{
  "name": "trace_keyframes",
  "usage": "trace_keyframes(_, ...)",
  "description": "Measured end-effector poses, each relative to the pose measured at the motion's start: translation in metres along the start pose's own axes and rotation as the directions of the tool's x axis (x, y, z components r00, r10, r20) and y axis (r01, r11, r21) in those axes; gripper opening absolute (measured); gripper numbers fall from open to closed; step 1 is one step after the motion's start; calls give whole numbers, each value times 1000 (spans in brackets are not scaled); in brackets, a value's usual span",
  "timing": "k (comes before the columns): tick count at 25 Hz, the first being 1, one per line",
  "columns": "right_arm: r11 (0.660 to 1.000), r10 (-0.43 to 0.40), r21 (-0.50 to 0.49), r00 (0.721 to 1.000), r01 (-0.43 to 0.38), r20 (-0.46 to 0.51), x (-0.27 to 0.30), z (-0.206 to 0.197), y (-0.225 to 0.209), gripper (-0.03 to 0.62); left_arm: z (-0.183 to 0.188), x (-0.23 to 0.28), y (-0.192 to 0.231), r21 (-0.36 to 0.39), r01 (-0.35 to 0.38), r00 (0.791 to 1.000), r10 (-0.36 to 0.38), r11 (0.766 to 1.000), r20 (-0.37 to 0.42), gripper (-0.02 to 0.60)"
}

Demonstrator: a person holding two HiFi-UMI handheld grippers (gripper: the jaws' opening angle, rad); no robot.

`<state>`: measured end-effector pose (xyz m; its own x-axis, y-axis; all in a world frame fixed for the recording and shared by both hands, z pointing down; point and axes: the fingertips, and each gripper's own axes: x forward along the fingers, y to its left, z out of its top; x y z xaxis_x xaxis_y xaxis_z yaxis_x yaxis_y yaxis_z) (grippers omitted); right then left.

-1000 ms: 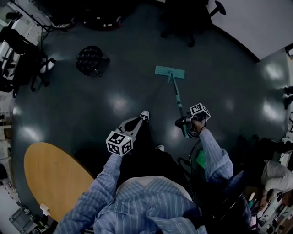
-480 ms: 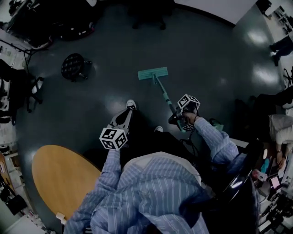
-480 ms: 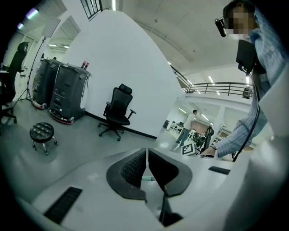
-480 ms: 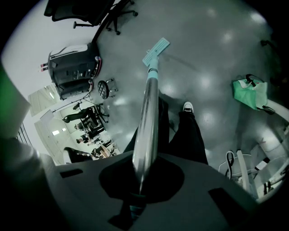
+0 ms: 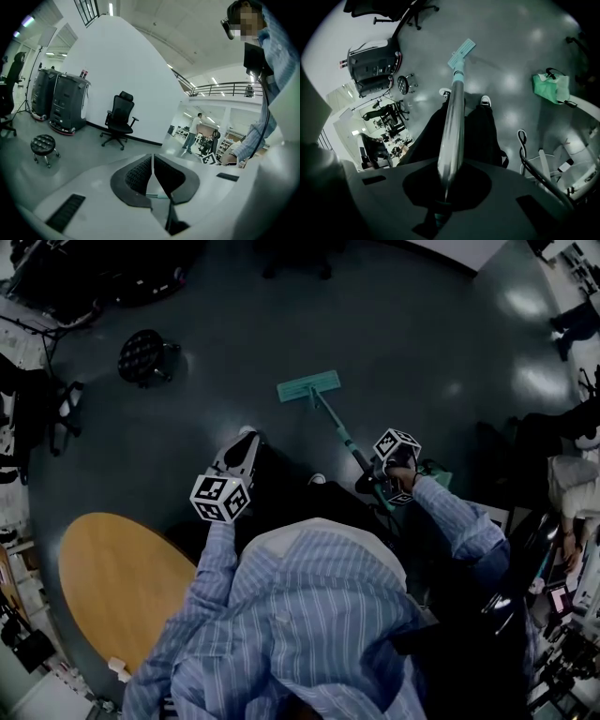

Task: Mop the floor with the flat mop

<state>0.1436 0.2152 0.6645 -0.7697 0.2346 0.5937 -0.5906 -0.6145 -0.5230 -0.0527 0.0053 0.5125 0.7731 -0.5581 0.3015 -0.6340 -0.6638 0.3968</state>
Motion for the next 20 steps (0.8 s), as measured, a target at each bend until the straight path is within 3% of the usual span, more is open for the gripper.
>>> trace_keyframes(9, 1000, 22, 3, 999, -22, -44, -11, -41, -37, 18, -13, 7, -22, 15, 21, 999, -20, 1000, -33, 18)
trace_keyframes(20, 997, 73, 9, 997, -73, -32, -5, -51, -54, 18, -28, 7, -38, 32, 36, 997, -33, 999, -68, 18)
